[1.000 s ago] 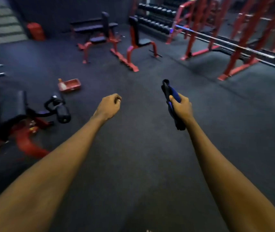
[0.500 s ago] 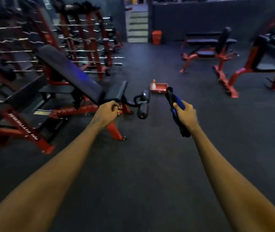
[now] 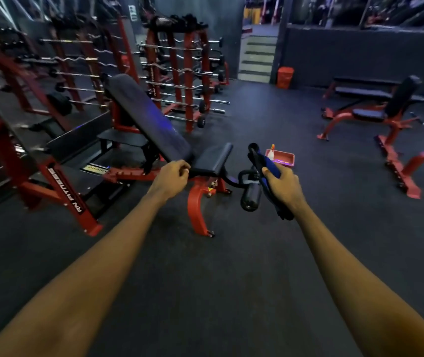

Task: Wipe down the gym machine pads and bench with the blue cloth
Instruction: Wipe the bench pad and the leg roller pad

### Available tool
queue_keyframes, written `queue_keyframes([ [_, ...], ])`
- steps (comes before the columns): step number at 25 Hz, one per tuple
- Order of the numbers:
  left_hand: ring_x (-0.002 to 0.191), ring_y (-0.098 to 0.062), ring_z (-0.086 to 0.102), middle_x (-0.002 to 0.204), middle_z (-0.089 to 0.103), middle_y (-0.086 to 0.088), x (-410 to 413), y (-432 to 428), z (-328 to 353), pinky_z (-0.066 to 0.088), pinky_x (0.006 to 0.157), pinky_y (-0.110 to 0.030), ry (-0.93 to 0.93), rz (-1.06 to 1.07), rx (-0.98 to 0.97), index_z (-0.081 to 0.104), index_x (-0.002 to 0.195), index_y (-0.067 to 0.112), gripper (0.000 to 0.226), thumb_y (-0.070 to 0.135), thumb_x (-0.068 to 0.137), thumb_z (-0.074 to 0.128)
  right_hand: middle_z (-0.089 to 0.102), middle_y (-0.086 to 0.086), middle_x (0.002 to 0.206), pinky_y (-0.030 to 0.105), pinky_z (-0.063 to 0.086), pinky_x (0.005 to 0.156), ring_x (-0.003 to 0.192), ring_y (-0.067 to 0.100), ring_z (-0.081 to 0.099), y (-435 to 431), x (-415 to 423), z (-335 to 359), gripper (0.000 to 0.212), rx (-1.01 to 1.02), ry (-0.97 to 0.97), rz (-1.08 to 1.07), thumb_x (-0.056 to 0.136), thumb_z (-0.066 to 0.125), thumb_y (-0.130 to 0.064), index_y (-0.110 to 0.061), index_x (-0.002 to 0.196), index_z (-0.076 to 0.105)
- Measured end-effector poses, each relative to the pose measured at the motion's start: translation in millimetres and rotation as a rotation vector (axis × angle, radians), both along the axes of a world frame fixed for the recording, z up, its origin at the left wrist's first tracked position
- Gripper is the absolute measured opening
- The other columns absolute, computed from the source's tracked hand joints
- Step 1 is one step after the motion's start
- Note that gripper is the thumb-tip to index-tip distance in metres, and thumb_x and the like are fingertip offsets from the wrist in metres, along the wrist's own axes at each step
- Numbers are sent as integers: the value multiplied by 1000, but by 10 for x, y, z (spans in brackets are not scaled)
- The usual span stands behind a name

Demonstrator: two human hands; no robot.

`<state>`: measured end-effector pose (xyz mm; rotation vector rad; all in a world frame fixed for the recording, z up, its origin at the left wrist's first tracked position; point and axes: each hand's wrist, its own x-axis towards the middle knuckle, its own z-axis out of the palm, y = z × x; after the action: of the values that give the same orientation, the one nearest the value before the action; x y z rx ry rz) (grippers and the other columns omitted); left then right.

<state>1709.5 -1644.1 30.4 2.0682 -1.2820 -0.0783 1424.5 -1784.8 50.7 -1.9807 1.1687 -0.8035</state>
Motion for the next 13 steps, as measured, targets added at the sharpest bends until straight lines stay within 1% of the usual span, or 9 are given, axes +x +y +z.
queue_keyframes([
  [2,95,-23,66,105,70,-8,263,-213,-96,52,89,-38,-5,25,14,68,110,15,23,18,92,53,71,5,89,33,47,72,85,25,67,-252,375,-65,18,8,5,48,97,56,-37,-25,104,67],
  [5,94,-29,65,100,67,-10,723,-584,-287,52,86,-42,-103,43,24,65,109,16,23,19,90,52,74,6,94,37,52,79,95,27,69,-714,1063,-184,24,-20,6,138,97,56,-36,-23,114,68],
  [6,95,-31,64,100,66,-12,870,-703,-303,52,86,-42,-142,41,38,65,110,15,24,18,89,53,74,7,95,36,51,79,96,29,69,-856,1288,-218,25,-30,2,161,98,56,-36,-23,115,68],
  [8,95,-33,63,100,65,-15,1239,-989,-252,51,88,-43,-138,87,30,65,111,12,24,15,90,55,73,8,94,33,46,75,95,30,68,-1170,1750,-299,26,-16,-7,209,99,55,-36,-22,116,68],
  [11,99,-33,62,105,65,-17,1798,-1304,-76,48,91,-40,-132,184,33,65,113,7,23,11,93,55,73,11,101,34,47,78,101,33,66,-1592,2367,-291,30,38,-5,268,100,54,-37,-24,123,67],
  [13,99,-31,62,107,65,-16,2204,-1505,56,47,90,-38,-124,238,15,65,113,6,23,11,94,54,73,10,103,35,48,81,103,32,65,-1937,2804,-200,30,40,0,300,100,54,-36,-25,125,66],
])
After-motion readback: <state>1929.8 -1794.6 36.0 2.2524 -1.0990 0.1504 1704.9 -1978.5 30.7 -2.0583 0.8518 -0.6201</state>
